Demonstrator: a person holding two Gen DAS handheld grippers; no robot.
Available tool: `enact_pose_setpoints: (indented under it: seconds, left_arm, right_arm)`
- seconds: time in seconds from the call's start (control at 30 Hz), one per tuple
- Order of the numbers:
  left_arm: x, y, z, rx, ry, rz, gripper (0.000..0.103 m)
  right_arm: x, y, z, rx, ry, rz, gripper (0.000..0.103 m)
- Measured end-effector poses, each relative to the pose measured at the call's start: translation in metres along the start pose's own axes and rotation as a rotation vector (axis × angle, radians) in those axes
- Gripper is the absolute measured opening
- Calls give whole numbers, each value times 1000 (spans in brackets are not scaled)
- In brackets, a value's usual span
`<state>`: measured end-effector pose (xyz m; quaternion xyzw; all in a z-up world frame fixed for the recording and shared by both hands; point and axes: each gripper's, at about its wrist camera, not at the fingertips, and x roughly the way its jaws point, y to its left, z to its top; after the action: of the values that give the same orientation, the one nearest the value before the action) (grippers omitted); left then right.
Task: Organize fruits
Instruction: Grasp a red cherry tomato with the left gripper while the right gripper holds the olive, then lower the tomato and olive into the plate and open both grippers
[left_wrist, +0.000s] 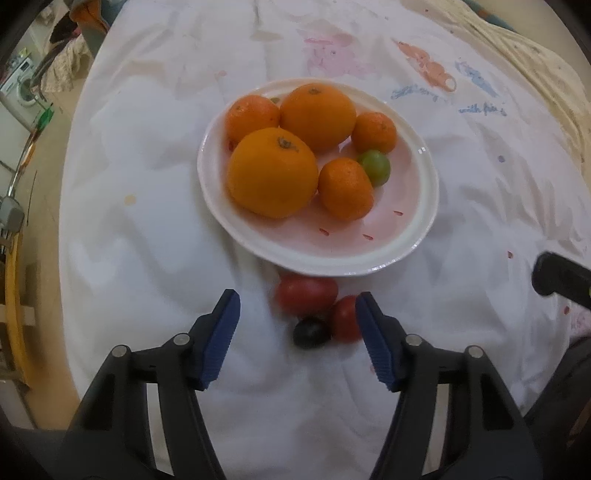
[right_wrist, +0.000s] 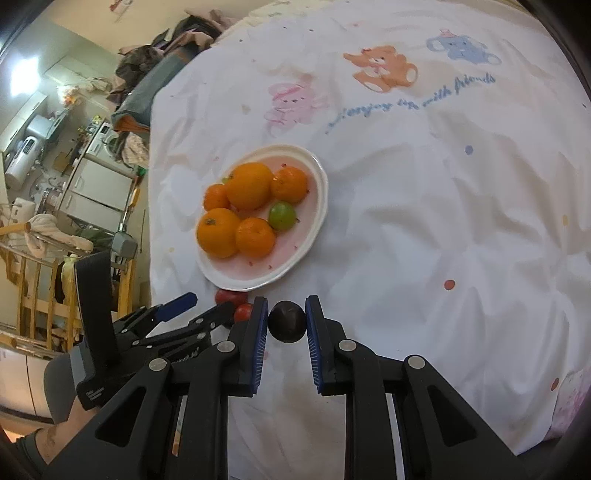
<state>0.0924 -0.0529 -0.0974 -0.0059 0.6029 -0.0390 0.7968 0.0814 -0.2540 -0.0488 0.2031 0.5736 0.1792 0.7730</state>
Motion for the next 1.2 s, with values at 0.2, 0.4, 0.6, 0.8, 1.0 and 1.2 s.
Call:
enact_pose_setpoints:
  seconds: [0.2, 0.4, 0.6, 0.8, 1.0, 1.2]
  left_arm:
    - [17, 10, 9, -90, 59, -60, 61]
    - [15, 15, 5, -114, 82, -123, 30]
    - [4, 18, -2, -105, 61, -119, 29]
    - [-21, 21, -9, -98, 7, -118, 29]
    - [-55, 19, -11, -78, -72, -102, 29]
    - [-83, 24, -7, -52, -137, -71, 29]
  right_arm:
    - [3, -3, 3, 10, -2, -12, 22]
    - [3, -1, 5, 1, -9, -13, 22]
    - [3, 1, 6, -13, -12, -10, 22]
    - [2, 6, 6, -27, -13, 11, 22]
    - [-7, 8, 4, -30, -28, 38, 22]
    - [-22, 6, 4, -13, -70, 70, 22]
